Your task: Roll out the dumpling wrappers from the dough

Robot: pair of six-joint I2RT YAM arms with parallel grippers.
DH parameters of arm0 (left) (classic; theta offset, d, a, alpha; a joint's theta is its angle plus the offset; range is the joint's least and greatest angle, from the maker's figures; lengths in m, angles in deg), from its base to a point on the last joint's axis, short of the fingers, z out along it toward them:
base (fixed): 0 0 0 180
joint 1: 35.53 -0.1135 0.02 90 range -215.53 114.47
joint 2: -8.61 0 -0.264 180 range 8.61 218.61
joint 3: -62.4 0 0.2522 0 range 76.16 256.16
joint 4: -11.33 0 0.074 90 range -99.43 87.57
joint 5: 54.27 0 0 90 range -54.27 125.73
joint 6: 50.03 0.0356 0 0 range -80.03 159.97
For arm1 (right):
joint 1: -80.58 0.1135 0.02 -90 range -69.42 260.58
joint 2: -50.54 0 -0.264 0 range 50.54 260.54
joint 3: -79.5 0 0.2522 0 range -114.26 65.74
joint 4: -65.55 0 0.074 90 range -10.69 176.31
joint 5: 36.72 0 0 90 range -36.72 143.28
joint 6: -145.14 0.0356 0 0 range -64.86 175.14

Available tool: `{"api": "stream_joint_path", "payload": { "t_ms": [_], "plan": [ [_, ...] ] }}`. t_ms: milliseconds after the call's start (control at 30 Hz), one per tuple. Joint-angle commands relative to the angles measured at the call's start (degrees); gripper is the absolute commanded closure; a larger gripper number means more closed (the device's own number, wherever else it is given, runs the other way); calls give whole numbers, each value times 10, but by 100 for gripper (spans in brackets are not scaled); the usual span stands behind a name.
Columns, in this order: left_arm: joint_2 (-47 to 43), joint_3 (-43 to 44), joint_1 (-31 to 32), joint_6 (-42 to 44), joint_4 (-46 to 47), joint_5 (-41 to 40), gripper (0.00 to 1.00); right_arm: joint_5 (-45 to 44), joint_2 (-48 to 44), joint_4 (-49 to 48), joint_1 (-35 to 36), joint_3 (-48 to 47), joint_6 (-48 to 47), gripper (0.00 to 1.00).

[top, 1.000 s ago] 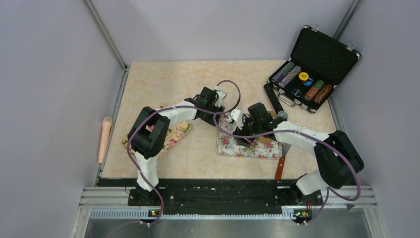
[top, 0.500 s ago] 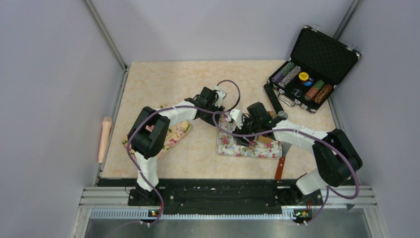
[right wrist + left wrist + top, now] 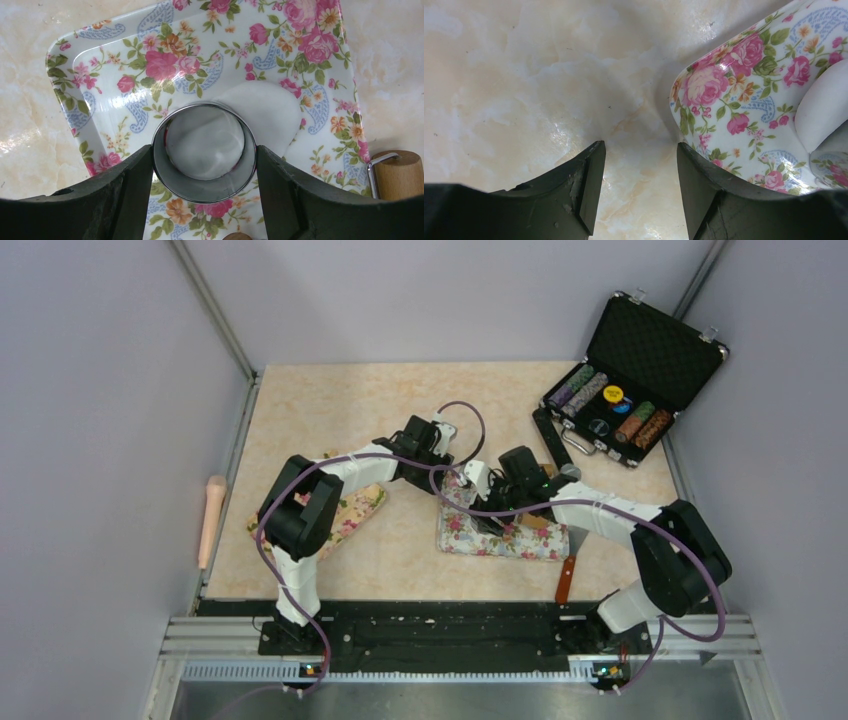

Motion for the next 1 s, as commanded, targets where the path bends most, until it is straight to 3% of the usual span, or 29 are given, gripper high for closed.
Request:
{"api": "stream_joint_path", "payload": {
  "t_ms": [0, 967],
  "plan": [
    [-29, -10, 5, 8, 5, -2, 40, -38, 29, 85, -4, 33, -24, 80],
    [-32, -11, 6, 9, 4, -1, 40, 21, 100, 178, -7, -2, -101, 82]
  ]
}}
